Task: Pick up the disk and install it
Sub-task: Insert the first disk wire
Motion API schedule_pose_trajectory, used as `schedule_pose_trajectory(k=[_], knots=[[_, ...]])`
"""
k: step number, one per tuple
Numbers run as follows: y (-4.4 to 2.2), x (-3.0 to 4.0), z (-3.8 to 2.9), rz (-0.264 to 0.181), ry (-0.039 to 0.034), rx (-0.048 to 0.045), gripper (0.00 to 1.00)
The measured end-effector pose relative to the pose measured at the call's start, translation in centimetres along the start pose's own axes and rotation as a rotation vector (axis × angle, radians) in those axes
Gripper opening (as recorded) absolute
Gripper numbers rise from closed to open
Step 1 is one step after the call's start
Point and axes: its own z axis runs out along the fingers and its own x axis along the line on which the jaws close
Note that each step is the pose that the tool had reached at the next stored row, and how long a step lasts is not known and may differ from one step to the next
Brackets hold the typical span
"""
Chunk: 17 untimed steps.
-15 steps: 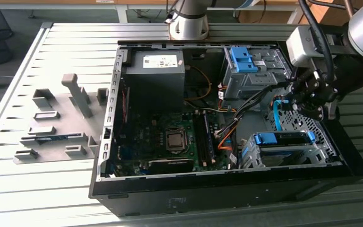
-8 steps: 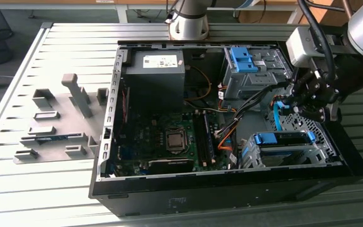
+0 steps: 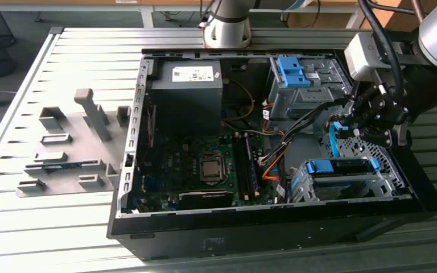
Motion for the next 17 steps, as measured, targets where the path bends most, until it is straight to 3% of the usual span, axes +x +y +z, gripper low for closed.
schedule_pose_trajectory(k=[2,17], knots=[[0.00,0.00,0.00,0.000,0.0004,0.0000,0.31],[0.00,0.00,0.00,0.000,0.0014,0.0001,0.31]])
